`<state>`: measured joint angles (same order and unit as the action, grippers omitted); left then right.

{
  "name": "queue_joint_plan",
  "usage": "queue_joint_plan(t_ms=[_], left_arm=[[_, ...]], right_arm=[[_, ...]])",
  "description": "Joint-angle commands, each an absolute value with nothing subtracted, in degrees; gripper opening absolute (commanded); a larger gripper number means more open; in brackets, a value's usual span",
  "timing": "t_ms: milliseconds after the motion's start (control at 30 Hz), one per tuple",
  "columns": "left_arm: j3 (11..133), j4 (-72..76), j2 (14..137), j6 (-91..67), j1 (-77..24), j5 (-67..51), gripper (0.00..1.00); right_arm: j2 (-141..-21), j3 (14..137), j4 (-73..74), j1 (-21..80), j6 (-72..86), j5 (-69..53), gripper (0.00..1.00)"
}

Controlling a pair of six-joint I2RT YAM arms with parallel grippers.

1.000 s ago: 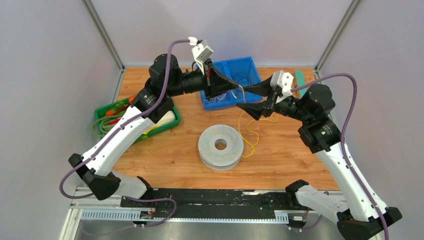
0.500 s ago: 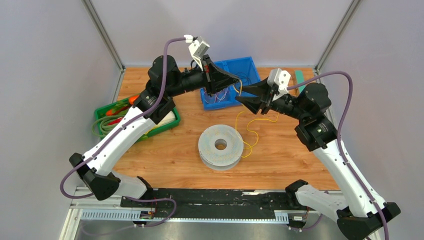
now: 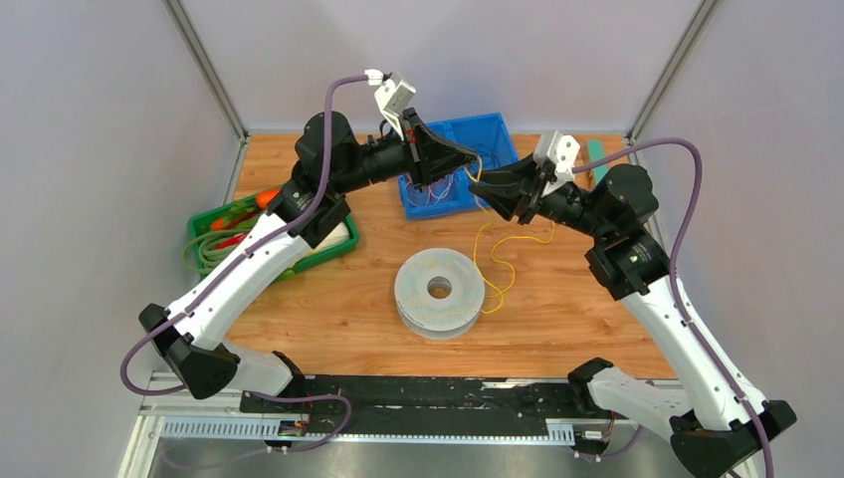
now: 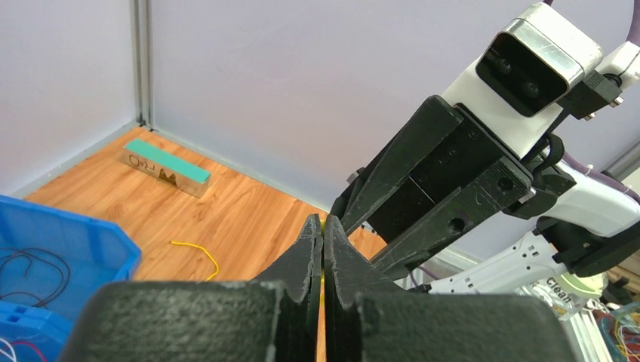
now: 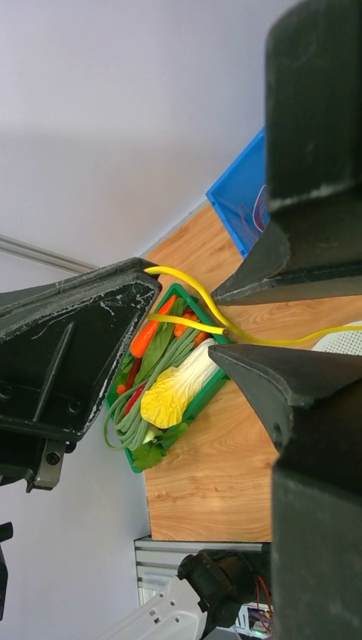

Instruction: Wrap the cables

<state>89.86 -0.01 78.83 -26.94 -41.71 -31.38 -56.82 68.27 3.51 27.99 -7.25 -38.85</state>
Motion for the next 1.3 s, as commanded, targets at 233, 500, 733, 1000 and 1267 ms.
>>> queue_joint_plan(t_ms=[233,500,733,1000,1267], left_arm=[[87.28,3.52,76.2,-27.25,-41.92,-32.17,0.0],[87.63,-8.5,72.95,-22.25,-37.72,-33.13,0.53],[93.61,-45.76,74.79,2.86,-33.4,-32.79,0.74],[82.54,-50.72,77.86,3.27,-31.29,-29.19,0.77],[83.4,-51.14,89.71,6.5,-28.22,-34.34,0.8]], right_arm=[[-57.57,68.56,-1.23,28.21,-2.2,-34.28,0.02],[-55.99,69.08,8.06,23.39,-5.17,-31.9,0.0],[-59.23,76.19,29.59,11.8,-14.32,-29.7,0.0],[-67.05,77.95,49.18,2.82,-30.04,-26.37,0.0],[-65.31,73.57,48.43,1.76,-28.21,-20.92,0.0]])
